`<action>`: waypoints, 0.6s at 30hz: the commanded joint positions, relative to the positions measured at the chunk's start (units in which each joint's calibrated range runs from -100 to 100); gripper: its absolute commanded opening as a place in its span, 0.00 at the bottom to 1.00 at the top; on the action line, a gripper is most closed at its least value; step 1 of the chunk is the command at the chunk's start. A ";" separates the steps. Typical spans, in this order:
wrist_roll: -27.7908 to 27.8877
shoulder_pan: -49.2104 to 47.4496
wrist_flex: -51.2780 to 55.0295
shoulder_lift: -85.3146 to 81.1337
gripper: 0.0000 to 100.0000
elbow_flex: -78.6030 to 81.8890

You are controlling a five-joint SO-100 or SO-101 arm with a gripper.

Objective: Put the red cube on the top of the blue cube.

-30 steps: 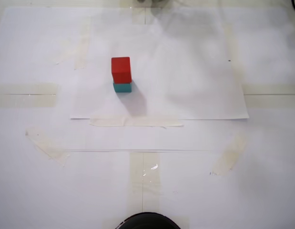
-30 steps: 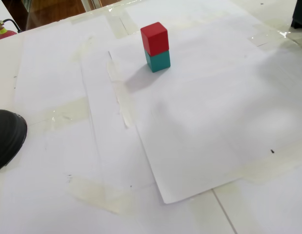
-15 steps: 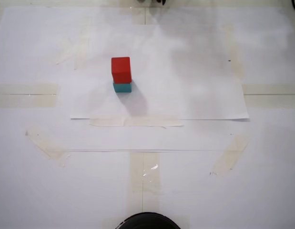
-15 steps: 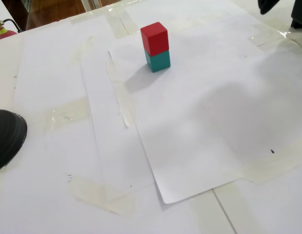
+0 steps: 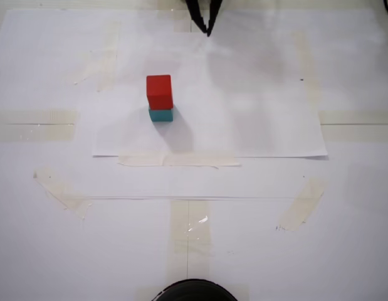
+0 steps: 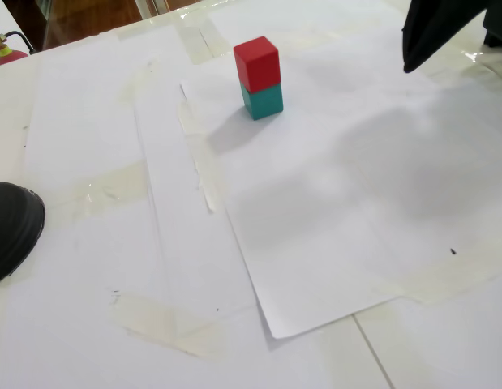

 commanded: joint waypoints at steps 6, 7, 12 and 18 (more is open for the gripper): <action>0.29 0.40 -5.47 -2.48 0.00 5.67; 0.29 0.25 -6.12 -2.74 0.00 6.13; 0.24 0.17 -7.83 -3.43 0.00 8.58; 0.24 0.40 -8.48 -3.94 0.00 10.12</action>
